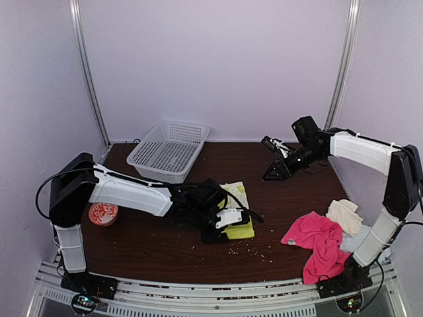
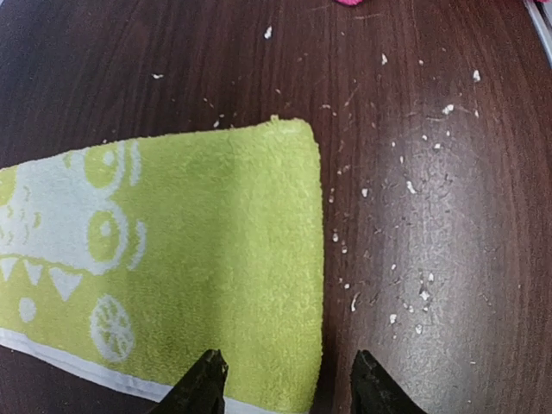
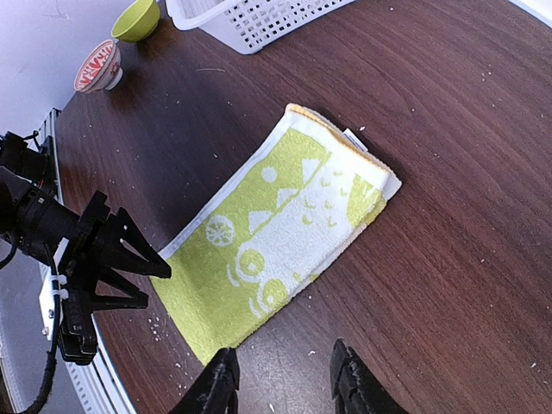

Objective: Roll the towels
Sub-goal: Roll the towel at the center of the board.

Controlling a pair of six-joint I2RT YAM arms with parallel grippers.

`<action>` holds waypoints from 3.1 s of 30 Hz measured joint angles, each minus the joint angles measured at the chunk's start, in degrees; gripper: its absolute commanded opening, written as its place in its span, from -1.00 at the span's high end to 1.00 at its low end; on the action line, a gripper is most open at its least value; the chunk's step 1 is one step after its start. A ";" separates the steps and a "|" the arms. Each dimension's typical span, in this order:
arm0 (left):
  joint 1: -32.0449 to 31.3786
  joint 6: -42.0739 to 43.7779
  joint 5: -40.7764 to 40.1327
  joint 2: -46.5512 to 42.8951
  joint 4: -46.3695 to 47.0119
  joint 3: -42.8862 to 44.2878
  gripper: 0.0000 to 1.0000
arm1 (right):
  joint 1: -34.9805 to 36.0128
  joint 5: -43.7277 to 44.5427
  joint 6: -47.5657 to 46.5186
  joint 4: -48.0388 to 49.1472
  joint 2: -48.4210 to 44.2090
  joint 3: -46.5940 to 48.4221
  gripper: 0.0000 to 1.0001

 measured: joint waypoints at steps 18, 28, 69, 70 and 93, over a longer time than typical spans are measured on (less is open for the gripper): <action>-0.09 0.96 0.35 3.87 1.27 0.59 0.57 | -0.02 3.85 -2.38 -0.15 -1.62 -1.88 0.25; -0.04 -0.66 -0.37 4.11 1.95 0.92 1.00 | -0.35 5.46 -5.22 -3.28 -6.54 -4.52 0.21; 10.71 -23.02 42.82 18.23 -0.42 12.81 1.00 | 28.74 23.82 -26.60 19.32 -4.24 -27.23 0.23; 10.73 -23.02 42.86 18.25 -0.39 12.81 1.00 | 28.94 24.24 -26.62 19.76 -3.98 -27.21 0.24; 11.08 -23.06 43.10 18.29 -0.11 12.66 1.00 | 29.64 29.57 -28.70 15.93 -5.64 -25.77 0.19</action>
